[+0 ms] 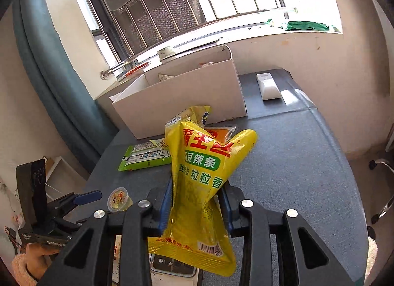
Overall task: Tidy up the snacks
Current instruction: 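Grasp the yellow pouch with the right tool while the left tool grasps the jelly cup, then carry the pouch and jelly cup into the white box and open both tools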
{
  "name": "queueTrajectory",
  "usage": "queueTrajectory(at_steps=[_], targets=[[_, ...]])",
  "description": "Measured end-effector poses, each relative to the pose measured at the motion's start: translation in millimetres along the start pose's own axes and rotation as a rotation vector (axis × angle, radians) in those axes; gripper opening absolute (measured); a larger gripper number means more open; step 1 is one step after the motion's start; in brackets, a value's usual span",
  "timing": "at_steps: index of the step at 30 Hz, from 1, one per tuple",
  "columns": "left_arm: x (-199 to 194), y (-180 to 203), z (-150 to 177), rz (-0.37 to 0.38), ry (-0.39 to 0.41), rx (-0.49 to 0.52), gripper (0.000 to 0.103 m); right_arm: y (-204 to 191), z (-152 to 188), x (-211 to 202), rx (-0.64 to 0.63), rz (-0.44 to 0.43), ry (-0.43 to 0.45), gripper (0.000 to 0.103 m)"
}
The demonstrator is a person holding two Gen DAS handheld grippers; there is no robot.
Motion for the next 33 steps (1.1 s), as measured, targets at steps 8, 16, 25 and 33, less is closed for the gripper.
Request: queueTrajectory(at_steps=[8, 16, 25, 33], targets=[[18.9, 2.6, -8.6, 0.065, -0.034, 0.014, 0.092, 20.7, 2.4, -14.4, 0.058, -0.064, 0.021, 0.037], [14.2, -5.5, -3.1, 0.037, -0.015, 0.035, 0.049, 25.9, 6.1, -13.5, 0.077, -0.092, 0.015, 0.037], [-22.9, -9.6, -36.5, 0.053, 0.117, 0.050, 0.048, 17.5, -5.3, -5.4, 0.063, -0.130, 0.013, 0.037], [-50.3, -20.7, -118.5, 0.025, 0.275, 0.105, 0.048, -21.5, -78.7, 22.7, -0.024, -0.159, 0.053, 0.037]])
Point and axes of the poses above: each gripper's, at about its wrist camera, not at the fingertips, and x roughly the way its jaws point, y to its right, z to its underside, the point moved 2 cm from there along x, roughly the way its jaws point, and after that the axes turned 9 degrees about x, right-handed, at the moved point
